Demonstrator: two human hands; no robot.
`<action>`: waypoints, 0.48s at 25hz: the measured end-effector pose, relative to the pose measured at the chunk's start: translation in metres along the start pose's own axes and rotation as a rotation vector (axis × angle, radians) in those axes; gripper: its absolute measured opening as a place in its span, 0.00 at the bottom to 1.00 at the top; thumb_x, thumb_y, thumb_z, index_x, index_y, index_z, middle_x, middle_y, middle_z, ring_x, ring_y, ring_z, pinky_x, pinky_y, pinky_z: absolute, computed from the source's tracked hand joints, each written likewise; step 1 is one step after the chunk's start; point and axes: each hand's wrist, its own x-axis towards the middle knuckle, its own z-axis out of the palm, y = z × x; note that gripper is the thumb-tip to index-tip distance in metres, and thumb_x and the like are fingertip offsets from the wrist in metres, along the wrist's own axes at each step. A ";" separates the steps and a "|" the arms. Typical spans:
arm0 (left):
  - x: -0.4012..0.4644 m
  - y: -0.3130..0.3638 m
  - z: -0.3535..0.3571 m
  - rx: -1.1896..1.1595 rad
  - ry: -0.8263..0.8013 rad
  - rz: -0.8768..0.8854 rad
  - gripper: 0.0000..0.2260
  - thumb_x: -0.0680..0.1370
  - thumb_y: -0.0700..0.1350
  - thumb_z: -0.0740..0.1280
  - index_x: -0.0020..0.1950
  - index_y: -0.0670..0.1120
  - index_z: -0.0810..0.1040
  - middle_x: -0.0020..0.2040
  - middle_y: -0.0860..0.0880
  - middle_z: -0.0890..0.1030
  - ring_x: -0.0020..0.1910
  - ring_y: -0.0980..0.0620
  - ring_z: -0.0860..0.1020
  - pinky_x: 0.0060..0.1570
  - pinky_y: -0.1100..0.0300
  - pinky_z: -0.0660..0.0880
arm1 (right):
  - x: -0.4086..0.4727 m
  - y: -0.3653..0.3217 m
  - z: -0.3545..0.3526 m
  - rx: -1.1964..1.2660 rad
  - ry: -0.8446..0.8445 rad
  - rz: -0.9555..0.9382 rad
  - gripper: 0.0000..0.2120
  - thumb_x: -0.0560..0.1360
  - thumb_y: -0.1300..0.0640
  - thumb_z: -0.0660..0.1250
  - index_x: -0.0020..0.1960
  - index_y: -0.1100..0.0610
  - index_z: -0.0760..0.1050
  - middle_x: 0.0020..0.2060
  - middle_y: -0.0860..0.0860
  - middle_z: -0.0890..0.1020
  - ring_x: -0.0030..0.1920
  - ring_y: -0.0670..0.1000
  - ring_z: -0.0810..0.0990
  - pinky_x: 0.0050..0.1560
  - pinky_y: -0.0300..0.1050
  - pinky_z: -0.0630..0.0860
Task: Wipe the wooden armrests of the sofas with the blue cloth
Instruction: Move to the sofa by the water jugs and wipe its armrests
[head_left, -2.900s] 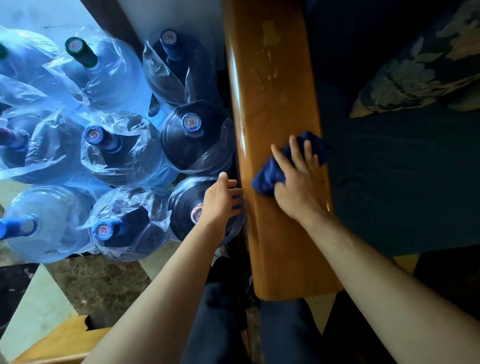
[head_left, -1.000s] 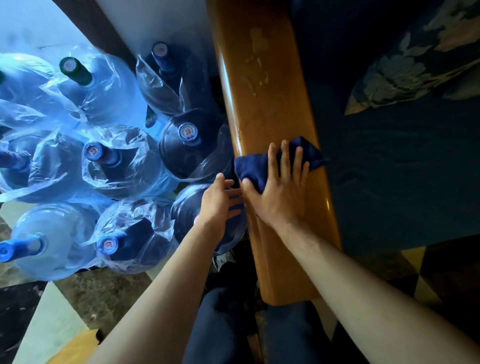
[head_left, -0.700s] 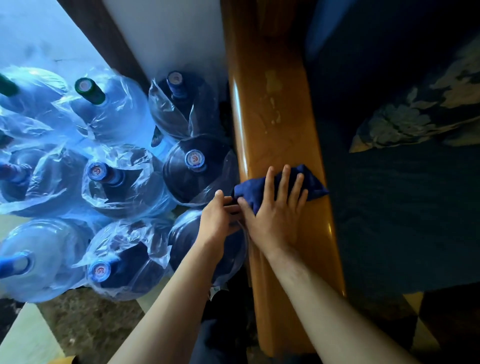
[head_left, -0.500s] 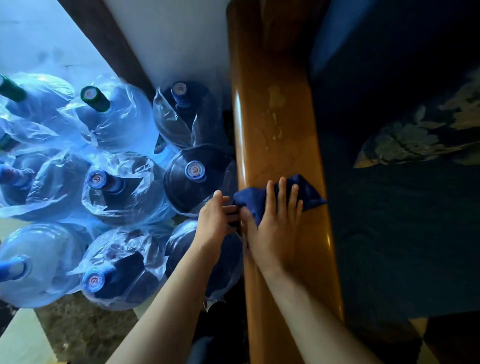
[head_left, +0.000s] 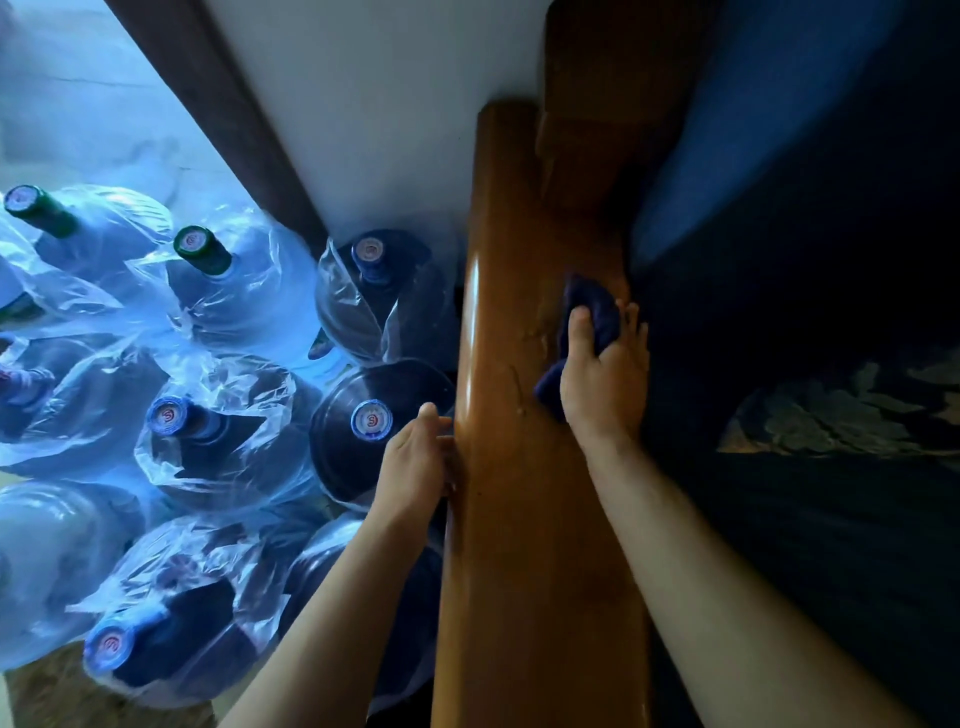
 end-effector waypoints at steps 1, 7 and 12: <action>0.005 0.005 0.004 0.020 0.004 0.009 0.21 0.85 0.58 0.53 0.50 0.48 0.82 0.47 0.44 0.85 0.47 0.42 0.81 0.50 0.47 0.78 | 0.018 -0.012 0.006 -0.059 -0.020 0.002 0.34 0.83 0.38 0.51 0.81 0.57 0.56 0.82 0.54 0.57 0.82 0.56 0.51 0.81 0.55 0.48; 0.026 0.024 0.012 0.003 0.032 0.029 0.21 0.84 0.58 0.54 0.51 0.47 0.81 0.46 0.44 0.84 0.44 0.47 0.82 0.48 0.52 0.77 | 0.075 -0.084 0.051 -0.364 -0.177 -0.046 0.36 0.82 0.34 0.48 0.83 0.53 0.49 0.83 0.56 0.47 0.82 0.61 0.41 0.79 0.62 0.39; 0.024 0.025 0.004 -0.049 0.047 0.029 0.22 0.85 0.57 0.52 0.57 0.44 0.79 0.48 0.44 0.84 0.46 0.47 0.82 0.42 0.53 0.77 | 0.056 -0.087 0.065 -0.545 -0.249 -0.213 0.35 0.79 0.31 0.52 0.82 0.40 0.46 0.82 0.59 0.41 0.80 0.67 0.37 0.76 0.68 0.36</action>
